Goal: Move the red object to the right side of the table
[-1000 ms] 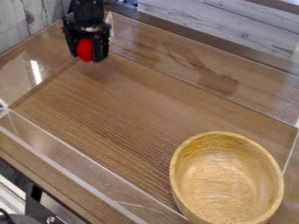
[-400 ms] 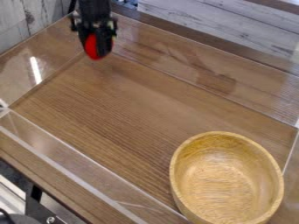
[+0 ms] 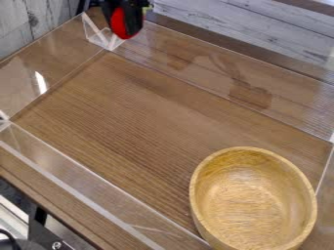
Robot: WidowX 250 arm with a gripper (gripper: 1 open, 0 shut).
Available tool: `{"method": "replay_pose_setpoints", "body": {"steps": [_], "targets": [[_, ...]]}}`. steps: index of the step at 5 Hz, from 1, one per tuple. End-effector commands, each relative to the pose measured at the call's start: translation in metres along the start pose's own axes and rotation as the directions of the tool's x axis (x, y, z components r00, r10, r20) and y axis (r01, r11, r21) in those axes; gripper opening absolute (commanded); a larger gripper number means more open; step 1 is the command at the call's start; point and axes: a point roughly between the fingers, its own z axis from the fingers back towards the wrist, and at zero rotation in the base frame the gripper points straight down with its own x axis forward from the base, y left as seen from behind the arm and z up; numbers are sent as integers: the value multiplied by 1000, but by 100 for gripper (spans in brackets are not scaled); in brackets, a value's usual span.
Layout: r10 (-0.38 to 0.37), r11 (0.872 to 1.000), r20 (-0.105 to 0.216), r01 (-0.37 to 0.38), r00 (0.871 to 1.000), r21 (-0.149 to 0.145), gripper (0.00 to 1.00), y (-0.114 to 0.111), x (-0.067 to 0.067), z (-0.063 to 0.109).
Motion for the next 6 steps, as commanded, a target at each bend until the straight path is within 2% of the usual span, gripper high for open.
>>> {"method": "replay_pose_setpoints", "body": {"steps": [1,2,3,4,5,6], "targets": [[-80,997,52,79,995,27,0,-42,-2,7],[-121,992,19,121,992,21,0,-76,0,-22],[-207,978,-27,207,978,20,0,-91,2,-42],[-266,963,-64,268,962,20,0,-88,6,-62],[-229,973,-59,230,972,8,0,-104,-4,-75],[-189,982,-55,190,980,9,0,-114,-9,-90]]}}
